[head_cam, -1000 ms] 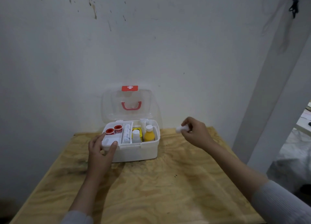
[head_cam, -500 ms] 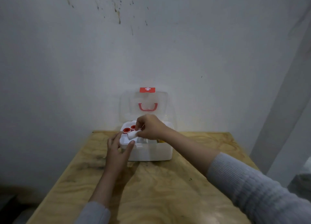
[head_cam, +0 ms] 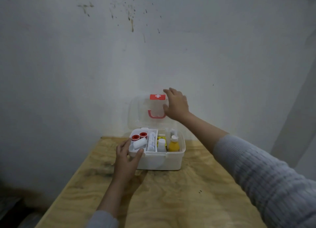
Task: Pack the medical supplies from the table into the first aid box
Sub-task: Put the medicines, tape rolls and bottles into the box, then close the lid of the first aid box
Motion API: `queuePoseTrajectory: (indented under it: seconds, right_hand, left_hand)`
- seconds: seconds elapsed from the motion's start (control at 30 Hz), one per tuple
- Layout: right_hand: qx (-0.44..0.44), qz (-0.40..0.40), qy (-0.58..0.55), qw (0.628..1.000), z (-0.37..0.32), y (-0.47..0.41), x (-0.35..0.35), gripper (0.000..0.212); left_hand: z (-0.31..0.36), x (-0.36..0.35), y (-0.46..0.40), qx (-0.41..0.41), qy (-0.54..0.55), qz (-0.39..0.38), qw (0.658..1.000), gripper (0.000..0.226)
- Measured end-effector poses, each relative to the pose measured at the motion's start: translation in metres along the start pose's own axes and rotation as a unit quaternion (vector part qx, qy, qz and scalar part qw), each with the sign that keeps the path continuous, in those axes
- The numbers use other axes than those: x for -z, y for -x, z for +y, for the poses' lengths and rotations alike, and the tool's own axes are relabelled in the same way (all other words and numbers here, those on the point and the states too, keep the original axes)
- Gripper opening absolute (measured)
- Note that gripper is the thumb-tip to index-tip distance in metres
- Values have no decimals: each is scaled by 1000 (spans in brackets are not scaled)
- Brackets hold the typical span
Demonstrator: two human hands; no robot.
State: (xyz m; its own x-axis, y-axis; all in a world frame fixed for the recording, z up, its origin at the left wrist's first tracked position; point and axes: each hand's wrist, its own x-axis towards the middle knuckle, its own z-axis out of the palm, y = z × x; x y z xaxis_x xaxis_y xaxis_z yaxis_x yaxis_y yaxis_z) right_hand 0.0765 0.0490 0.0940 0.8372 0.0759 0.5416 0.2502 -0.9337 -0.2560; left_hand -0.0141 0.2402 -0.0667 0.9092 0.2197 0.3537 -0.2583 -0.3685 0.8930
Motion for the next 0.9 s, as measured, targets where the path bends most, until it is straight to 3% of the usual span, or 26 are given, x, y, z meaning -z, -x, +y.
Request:
queuePoseTrajectory:
  seconds: [0.17, 0.53, 0.7, 0.9]
  right_hand:
    - [-2, -101, 55, 993, 15, -20, -2, 66]
    - [48, -12, 29, 998, 14, -7, -3, 42]
    - [54, 22, -4, 998, 12, 0, 3, 32]
    - [127, 77, 18, 989, 10, 25, 11, 31]
  left_hand:
    - [6, -3, 5, -3, -7, -13, 1000, 41]
    - [4, 0, 4, -15, -30, -15, 999, 23]
    - [5, 0, 2, -17, -10, -8, 1000, 43]
    - [8, 2, 2, 2, 11, -15, 1000, 79]
